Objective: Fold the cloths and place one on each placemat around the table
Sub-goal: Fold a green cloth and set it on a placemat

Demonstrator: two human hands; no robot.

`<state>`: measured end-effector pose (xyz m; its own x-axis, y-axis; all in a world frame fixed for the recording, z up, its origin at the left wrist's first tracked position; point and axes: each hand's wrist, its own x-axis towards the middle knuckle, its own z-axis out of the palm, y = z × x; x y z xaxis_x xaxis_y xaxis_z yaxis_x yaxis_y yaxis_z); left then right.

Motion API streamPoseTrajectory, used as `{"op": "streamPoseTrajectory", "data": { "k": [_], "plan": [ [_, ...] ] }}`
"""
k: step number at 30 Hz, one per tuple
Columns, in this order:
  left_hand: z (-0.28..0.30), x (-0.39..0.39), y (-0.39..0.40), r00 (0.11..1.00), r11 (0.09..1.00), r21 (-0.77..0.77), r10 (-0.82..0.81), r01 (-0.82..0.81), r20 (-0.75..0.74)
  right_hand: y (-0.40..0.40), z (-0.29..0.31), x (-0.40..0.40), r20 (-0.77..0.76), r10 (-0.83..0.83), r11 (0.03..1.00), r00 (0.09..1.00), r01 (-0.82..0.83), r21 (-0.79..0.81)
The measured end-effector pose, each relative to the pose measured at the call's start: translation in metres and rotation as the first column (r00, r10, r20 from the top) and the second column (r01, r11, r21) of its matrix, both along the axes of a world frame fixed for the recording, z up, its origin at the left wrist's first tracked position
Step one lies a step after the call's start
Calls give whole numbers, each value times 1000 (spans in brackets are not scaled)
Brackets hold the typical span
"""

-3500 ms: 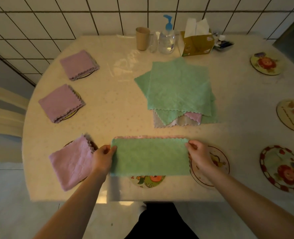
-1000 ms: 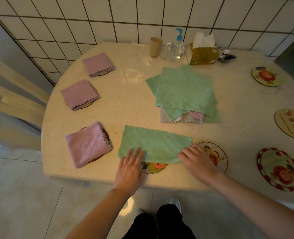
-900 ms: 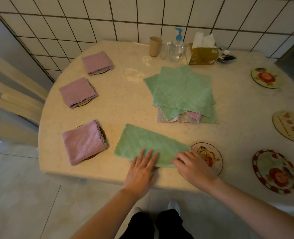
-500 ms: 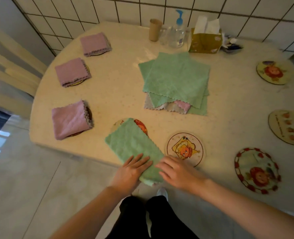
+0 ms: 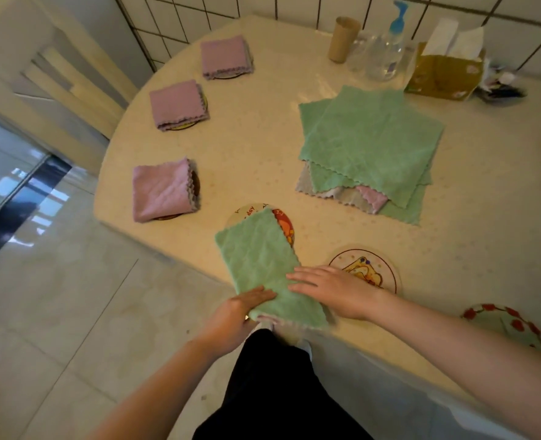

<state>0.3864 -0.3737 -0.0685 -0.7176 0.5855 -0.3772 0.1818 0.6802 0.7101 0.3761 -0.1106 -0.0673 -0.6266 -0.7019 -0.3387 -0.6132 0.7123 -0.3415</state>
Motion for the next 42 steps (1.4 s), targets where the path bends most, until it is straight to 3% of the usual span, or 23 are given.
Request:
{"op": "streamPoseTrajectory", "data": {
  "k": [3,6,8,11,15,23,32,34,36,38,39,40,42],
  "plan": [
    [10,-12,4,953,962,85,241,-259,183,-1,1,-8,197,-205,968,959,229,-103],
    [11,-30,5,806,813,152,499,-563,319,-9,7,-25,396,-463,777,793,578,-250],
    [13,-44,5,693,721,126,581,-682,427,-18,10,-39,490,-546,636,680,717,-287],
    [14,-61,7,550,601,94,642,-794,534,-35,6,-59,599,-585,456,547,833,-314],
    [7,-70,7,401,463,52,701,-885,590,-49,-1,-80,621,-645,314,445,895,-316],
    [-2,-71,0,344,407,46,701,-912,624,-63,-11,-94,615,-658,292,435,900,-324],
    [-6,-77,3,220,336,-73,750,-939,623,-74,-21,-107,391,-812,406,433,901,-155],
    [-10,-77,2,317,398,-76,821,-914,475,-75,-21,-107,369,-825,406,428,903,-140],
    [-12,-76,-4,576,580,-83,815,-810,69,-76,-19,-107,342,-843,393,415,909,-135],
    [-15,-74,-13,758,782,-114,542,-613,-362,-78,-14,-104,282,-856,409,434,901,-146],
    [-15,-76,-19,797,852,-170,366,-494,-480,-79,-11,-102,240,-852,440,466,884,-156],
    [-17,-77,-24,824,889,-247,210,-385,-526,-80,-9,-98,194,-837,488,511,858,-159],
    [-28,-78,-34,879,891,-391,19,-231,-477,-79,-8,-88,80,-780,614,621,784,-92]
  ]
}}
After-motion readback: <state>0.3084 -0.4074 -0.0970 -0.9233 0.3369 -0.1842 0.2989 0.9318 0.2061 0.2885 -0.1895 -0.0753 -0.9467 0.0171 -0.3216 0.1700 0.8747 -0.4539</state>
